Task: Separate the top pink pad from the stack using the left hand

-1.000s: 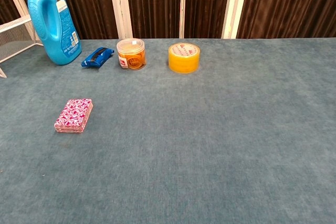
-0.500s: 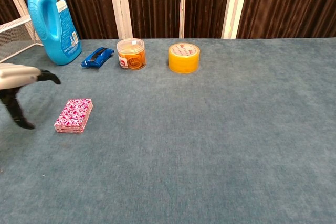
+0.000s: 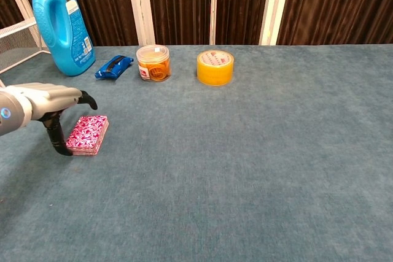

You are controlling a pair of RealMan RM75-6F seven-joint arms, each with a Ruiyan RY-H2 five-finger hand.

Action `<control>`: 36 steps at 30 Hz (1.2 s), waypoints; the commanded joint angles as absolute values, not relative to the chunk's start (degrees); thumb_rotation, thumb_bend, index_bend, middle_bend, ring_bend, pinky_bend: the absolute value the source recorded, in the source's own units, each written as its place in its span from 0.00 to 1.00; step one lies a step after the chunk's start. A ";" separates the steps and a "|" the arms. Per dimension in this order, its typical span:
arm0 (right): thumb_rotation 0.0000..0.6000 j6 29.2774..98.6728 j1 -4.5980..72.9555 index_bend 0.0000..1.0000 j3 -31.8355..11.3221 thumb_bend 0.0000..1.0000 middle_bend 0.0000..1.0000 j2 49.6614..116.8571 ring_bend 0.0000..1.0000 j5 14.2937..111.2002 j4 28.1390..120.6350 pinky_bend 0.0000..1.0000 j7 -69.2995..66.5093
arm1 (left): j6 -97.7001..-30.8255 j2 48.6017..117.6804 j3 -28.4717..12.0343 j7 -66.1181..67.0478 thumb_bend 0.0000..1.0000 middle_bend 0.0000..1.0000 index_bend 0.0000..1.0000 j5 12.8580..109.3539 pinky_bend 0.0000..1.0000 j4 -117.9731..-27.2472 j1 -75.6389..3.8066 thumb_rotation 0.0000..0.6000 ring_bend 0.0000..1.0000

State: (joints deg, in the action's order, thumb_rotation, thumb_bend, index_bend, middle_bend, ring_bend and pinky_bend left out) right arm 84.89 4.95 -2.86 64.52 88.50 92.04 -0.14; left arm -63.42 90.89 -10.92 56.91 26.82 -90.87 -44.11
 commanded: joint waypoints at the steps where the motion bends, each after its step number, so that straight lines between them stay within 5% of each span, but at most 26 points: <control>1: 1.00 84.93 4.95 0.00 -2.85 0.36 0.00 64.49 0.00 88.54 92.08 0.09 -0.26 | -63.53 91.64 -10.53 57.03 0.13 0.00 0.16 26.28 0.00 -90.26 -44.73 1.00 0.00; 5: 1.00 84.91 4.98 0.00 -2.83 0.36 0.00 64.46 0.00 88.61 92.09 0.09 -0.45 | -63.80 92.29 -10.09 56.63 0.21 0.00 0.22 26.17 0.00 -89.64 -45.26 1.00 0.00; 13: 1.00 84.96 4.97 0.00 -2.73 0.36 0.00 64.48 0.00 88.77 92.18 0.09 -1.21 | -64.78 93.20 -9.26 53.60 0.41 0.00 0.49 29.31 0.02 -88.74 -45.12 1.00 0.00; 36: 1.00 85.44 4.83 0.00 -2.74 0.36 0.00 64.51 0.00 88.95 92.39 0.09 -1.59 | -66.46 92.01 -7.94 48.87 0.42 0.00 0.52 38.65 0.02 -99.18 -45.49 1.00 0.00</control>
